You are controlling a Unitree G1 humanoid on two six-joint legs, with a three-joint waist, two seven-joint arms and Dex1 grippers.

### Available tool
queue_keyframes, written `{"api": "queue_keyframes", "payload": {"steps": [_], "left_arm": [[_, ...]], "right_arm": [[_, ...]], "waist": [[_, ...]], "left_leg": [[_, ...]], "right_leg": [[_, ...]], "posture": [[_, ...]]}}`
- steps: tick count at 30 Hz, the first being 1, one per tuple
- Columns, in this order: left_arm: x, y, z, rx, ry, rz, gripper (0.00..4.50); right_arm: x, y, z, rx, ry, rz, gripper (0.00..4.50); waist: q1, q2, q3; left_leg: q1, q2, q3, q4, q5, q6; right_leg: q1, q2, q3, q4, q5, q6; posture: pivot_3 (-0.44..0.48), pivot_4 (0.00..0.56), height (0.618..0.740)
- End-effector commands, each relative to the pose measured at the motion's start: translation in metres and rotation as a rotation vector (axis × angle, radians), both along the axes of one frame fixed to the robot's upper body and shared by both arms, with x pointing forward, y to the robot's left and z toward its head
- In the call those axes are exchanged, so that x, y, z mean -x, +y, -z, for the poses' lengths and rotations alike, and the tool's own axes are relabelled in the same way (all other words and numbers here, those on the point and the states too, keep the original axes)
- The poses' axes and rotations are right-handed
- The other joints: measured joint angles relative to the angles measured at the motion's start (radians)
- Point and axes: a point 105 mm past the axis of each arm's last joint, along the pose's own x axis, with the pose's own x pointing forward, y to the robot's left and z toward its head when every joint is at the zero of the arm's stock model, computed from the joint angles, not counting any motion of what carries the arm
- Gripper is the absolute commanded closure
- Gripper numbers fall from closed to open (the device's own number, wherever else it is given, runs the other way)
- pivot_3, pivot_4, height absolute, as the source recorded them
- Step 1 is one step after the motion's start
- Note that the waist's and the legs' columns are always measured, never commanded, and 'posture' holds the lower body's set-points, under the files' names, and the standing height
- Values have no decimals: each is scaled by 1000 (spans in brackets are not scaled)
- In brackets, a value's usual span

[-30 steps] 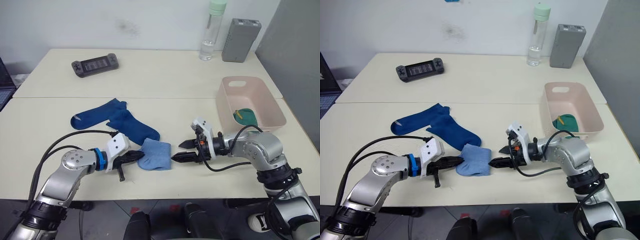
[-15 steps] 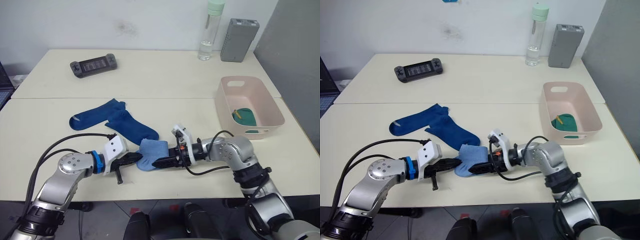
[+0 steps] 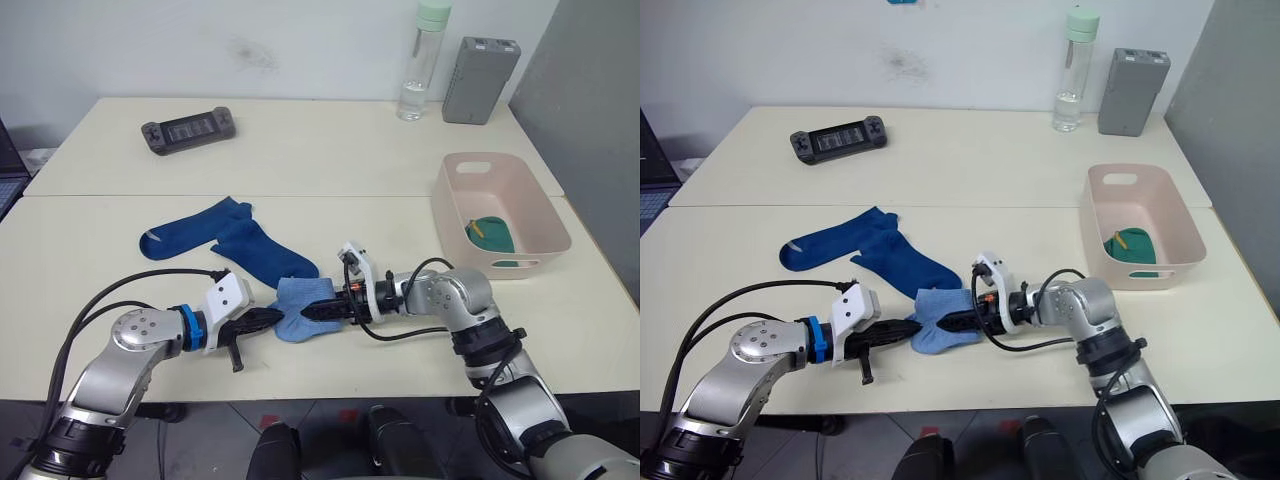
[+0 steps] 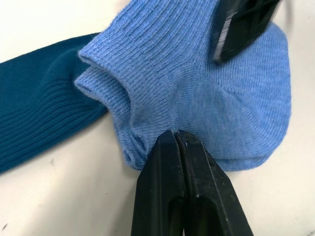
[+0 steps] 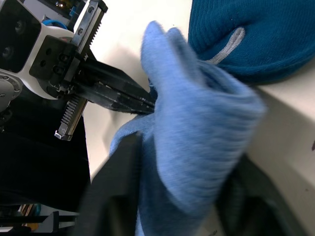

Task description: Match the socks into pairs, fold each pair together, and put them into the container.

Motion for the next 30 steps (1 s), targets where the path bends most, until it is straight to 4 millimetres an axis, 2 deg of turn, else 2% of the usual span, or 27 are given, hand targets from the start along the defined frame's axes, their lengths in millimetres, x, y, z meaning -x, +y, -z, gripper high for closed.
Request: {"api": "queue_keyframes", "payload": {"steps": [1, 3, 4, 6, 10, 13, 16, 18, 19, 22, 24, 28, 30], "left_arm": [[1, 3, -19, 30, -27, 19, 4500], [0, 4, -32, 52, -51, 38, 4500], [0, 5, -38, 66, -58, 43, 4201], [-2, 4, -59, 132, -53, 45, 3980], [-11, -12, -112, 226, -121, 71, 2696], [-25, -30, -152, 311, -212, 79, 1803], [-33, -52, -170, 334, -265, 120, 860], [-44, -71, -181, 346, -321, 127, 194], [-49, -79, -185, 346, -351, 123, 10], [-61, -106, -200, 384, -423, 130, 10], [-63, -121, -206, 413, -436, 146, 10], [-58, -153, -206, 463, -409, 220, 10], [-55, -165, -203, 469, -401, 242, 10]], "right_arm": [[-2, -2, -17, -37, -75, -4, 3628], [-3, -8, -30, -61, -135, -12, 4346], [-4, -12, -37, -73, -164, -11, 4500], [-8, -23, -56, -93, -245, 4, 4500], [-15, -56, -96, -53, -483, 42, 4500], [-29, -84, -127, -22, -657, 157, 4500], [-44, -117, -158, 45, -822, 282, 4500], [-52, -145, -177, 146, -943, 349, 4500], [-58, -160, -186, 205, -1006, 392, 4500], [-70, -207, -211, 453, -1211, 483, 4500], [-74, -230, -220, 609, -1311, 485, 4500], [-83, -262, -212, 912, -1419, 393, 4500], [-89, -268, -206, 972, -1451, 364, 4500]], "waist": [[0, 0, 0], [0, 0, 0], [0, 0, 0], [3, 0, 0], [8, -1, 3], [6, -1, 3], [6, -1, 3], [8, -1, 3], [9, -1, 3], [11, -1, 3], [15, -1, 3], [10, -1, 3], [7, -1, 3]], "left_leg": [[0, 0, 0, 0, 0, 0], [0, 0, 0, 0, 0, 0], [-1, 0, 0, 0, 0, 0], [-1, 0, 0, 0, 0, 0], [-2, 0, -1, 1, 0, 0], [-2, 0, -1, 0, 0, 0], [-2, -1, -1, 0, 0, 0], [-2, -1, 0, 0, 0, 0], [-2, -1, 0, 0, 0, 0], [-3, -1, 1, 0, 0, 0], [-3, -2, 1, -1, 0, 0], [-2, -2, 3, -1, -2, 4], [-2, -2, 4, -1, -2, 4]], "right_leg": [[0, 0, 0, 0, 0, 0], [0, 0, 0, 0, 0, 0], [-1, 0, 0, 0, 0, 0], [0, 0, 0, 0, 0, 0], [0, 0, -1, -1, 0, 1], [0, 0, -1, -3, 0, 1], [1, 0, -1, -4, 1, 1], [1, 0, 0, -5, 1, 1], [1, 0, 0, -6, 1, 1], [1, 0, 1, -8, 4, -3], [1, -1, 1, -9, 4, -2], [1, -1, 4, -11, 4, -3], [1, -1, 5, -11, 4, -3]], "posture": [[0, 150, 740], [0, 150, 740], [0, 150, 740], [0, 150, 740], [0, 150, 740], [0, 150, 740], [0, 150, 740], [0, 150, 740], [0, 150, 740], [0, 150, 740], [0, 150, 740], [0, 150, 740], [0, 150, 740]]}}
